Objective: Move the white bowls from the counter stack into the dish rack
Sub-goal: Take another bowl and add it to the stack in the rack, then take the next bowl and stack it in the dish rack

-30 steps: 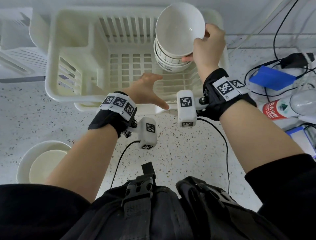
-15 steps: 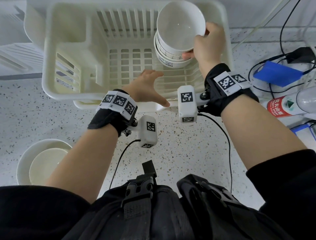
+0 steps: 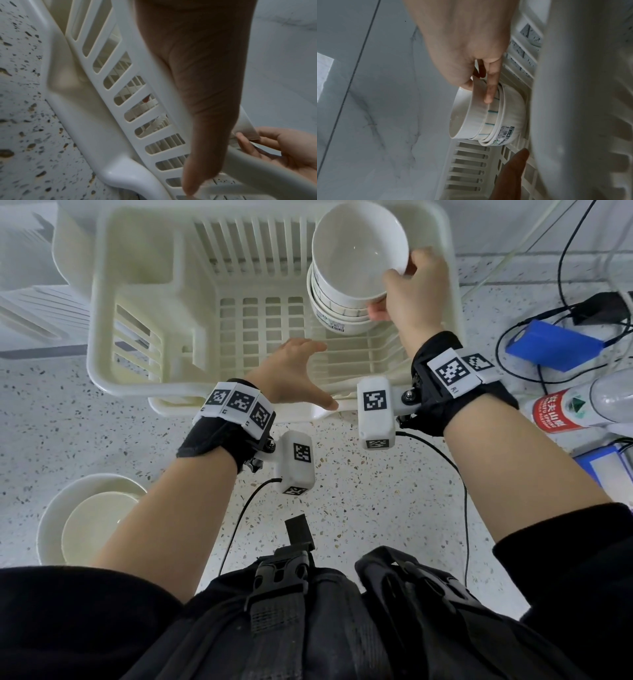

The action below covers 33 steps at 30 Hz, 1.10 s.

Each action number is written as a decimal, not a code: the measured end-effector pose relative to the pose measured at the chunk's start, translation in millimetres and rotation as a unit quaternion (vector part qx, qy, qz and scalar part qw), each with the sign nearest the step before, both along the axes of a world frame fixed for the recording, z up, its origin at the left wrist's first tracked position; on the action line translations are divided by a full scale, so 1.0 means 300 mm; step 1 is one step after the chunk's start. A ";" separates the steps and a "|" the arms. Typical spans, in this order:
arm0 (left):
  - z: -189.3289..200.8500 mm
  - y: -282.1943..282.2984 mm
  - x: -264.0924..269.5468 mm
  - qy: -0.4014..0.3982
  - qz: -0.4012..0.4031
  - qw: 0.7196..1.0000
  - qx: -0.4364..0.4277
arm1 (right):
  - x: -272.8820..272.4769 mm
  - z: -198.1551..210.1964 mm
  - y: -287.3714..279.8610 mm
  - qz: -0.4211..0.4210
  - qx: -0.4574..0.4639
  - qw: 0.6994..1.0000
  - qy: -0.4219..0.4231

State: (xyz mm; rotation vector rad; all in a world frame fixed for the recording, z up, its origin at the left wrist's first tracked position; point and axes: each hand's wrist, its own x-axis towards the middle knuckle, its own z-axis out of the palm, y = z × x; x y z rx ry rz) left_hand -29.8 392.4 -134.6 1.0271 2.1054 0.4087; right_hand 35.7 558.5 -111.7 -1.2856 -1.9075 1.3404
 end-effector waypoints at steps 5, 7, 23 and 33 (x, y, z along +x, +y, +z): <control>0.033 -0.027 0.041 0.048 0.007 0.998 0.032 | 0.056 0.035 -0.045 0.012 0.013 1.000 0.012; 0.050 -0.047 0.069 0.072 0.015 0.996 0.049 | 0.093 0.052 -0.074 0.009 0.009 0.999 0.031; 0.187 -0.440 0.240 0.117 0.136 0.967 0.179 | 0.322 0.168 -0.556 0.146 0.005 0.988 0.051; 0.126 -0.942 0.118 0.073 0.227 0.962 0.131 | 0.198 0.066 -1.056 0.242 -0.066 0.967 -0.035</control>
